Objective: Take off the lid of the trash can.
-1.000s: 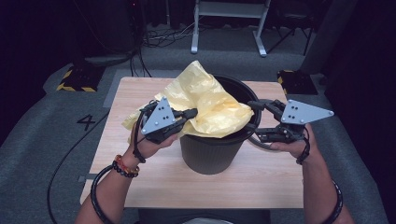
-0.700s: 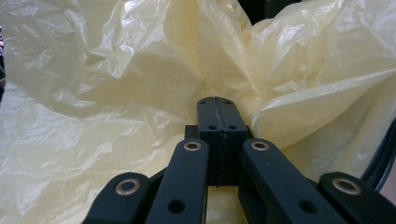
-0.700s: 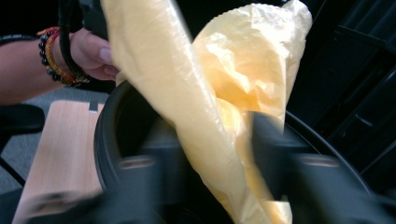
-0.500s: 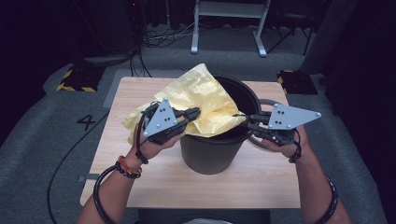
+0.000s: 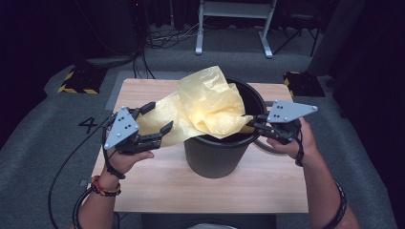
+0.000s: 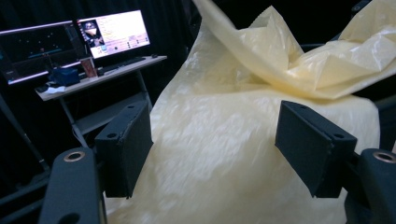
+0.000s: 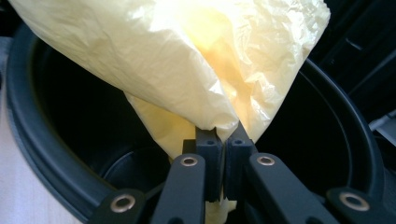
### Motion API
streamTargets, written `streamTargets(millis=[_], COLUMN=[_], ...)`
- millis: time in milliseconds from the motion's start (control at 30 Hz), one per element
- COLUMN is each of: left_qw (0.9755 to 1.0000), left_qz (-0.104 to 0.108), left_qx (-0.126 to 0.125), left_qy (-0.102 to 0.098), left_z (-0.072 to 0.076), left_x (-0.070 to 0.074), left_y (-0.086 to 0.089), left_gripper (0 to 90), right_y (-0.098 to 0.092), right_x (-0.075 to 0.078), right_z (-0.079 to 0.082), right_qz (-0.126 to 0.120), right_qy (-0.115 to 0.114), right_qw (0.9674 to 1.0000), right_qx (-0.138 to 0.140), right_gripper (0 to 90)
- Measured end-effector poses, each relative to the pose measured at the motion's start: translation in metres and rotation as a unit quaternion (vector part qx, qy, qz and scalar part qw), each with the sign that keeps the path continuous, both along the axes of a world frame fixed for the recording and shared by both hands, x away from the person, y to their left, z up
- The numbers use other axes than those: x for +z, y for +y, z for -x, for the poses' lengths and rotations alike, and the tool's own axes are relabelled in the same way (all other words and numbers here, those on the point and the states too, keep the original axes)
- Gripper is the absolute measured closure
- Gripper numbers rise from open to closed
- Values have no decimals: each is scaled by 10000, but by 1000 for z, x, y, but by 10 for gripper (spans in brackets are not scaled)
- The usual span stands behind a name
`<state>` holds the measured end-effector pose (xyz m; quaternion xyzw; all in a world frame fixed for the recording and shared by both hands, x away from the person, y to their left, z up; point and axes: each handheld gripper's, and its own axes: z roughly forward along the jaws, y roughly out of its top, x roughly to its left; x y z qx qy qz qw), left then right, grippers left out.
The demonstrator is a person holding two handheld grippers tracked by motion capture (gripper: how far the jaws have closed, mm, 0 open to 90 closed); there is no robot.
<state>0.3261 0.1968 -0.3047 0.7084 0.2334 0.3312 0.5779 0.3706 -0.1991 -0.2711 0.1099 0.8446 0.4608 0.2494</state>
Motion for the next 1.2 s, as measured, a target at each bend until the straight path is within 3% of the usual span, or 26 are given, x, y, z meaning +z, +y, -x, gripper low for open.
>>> streamTargets(millis=[100,300,433,467,500,633,767,833,933,1033,1100,1200], left_qw=[9996,9968,9946,9933,9924,9919,9952,9967,9984,9979,9982,9984], left_qz=[-94,-296,-591,-770,-885,-1001,-841,-750,-556,-573,-508,-451], left_qx=[56,41,-102,-133,-129,-235,-162,-46,102,272,288,254], left_qy=[274,738,843,854,841,748,475,311,103,-89,-128,-231], left_z=[-4,-19,-28,-29,-30,-33,-31,-29,-25,-21,-20,-18], left_x=[-8,-18,-20,-21,-22,-22,-18,-14,-7,-2,1,4], left_y=[7,5,-2,-5,-8,-16,-19,-18,-16,-15,-14,-14], left_gripper=[206,211,413,527,607,883,898,899,900,900,900,900], right_y=[-1,-2,-2,-2,-3,-3,-5,-5,-6,-5,-5,-4], right_x=[-2,-4,-3,-3,-3,-3,-3,-2,0,4,7,13], right_z=[-1,-5,-3,-3,-3,-2,-1,-1,1,6,11,14], right_qz=[4,-16,1,7,5,-56,-126,-223,-247,-387,-551,-660], right_qy=[21,76,50,43,41,41,21,1,-92,-137,-237,-278], right_qw=[10000,9999,10000,10000,10000,10000,9999,9997,9996,9992,9982,9974], right_qx=[-14,-72,-55,-53,-43,-23,-32,-90,-131,-13,-2,-4], right_gripper=[868,862,848,848,846,844,770,590,427,308,280,327])
